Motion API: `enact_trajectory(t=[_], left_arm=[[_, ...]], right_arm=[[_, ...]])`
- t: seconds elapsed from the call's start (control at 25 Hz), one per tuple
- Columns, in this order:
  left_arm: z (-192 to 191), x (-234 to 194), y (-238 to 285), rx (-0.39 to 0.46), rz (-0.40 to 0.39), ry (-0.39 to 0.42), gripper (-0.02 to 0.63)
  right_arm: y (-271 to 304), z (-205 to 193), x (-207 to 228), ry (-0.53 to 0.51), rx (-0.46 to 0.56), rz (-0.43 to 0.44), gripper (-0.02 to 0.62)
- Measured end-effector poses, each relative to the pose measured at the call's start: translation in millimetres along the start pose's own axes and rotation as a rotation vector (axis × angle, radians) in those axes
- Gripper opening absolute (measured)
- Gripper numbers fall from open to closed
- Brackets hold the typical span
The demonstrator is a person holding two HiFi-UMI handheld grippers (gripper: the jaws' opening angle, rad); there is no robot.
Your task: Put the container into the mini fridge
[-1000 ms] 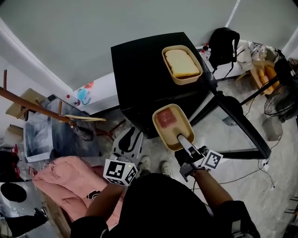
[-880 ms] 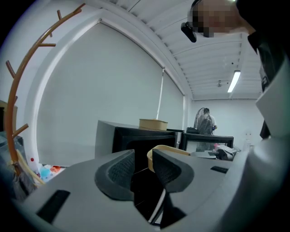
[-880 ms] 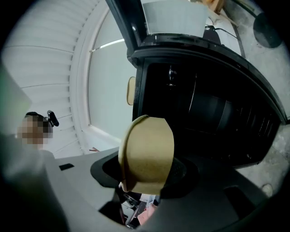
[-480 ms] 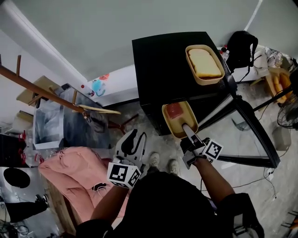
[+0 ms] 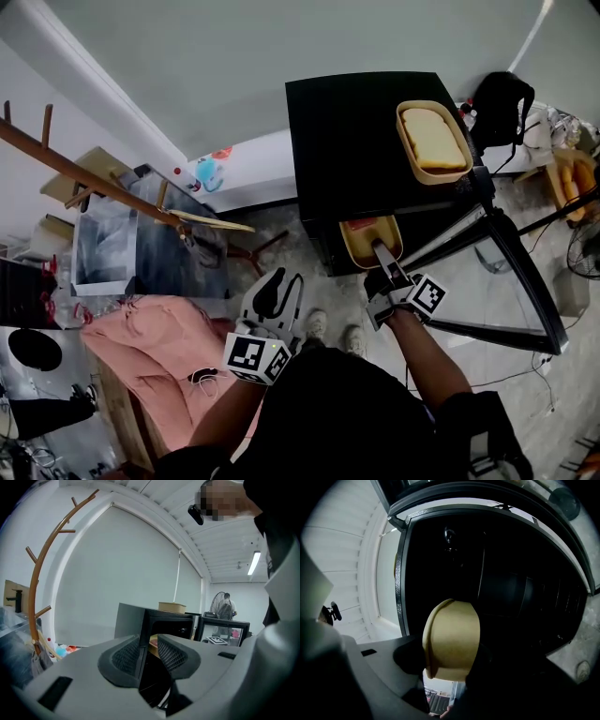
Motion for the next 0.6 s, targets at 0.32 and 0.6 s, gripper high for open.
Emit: enact_trajectory(t=[0.32, 0.6], left_arm=[[0, -3, 5, -0.017, 0.006, -0.007, 0.135], [-2, -11, 0, -0.027, 0.028, -0.013, 0.135]], right_arm=[[23, 1, 8, 0.021, 0.031, -0.022, 0.212], [40, -2, 10, 0.029, 0.052, -0.030, 0.212]])
Point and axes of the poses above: the fingertips, and each gripper's own axes: y forward along the fingers, x to its right, z out of its top, the point moved 9 cm from there along -y, backward along the fingers, and after that the axes turned 5 degrees about x, right-handed, at the moved point
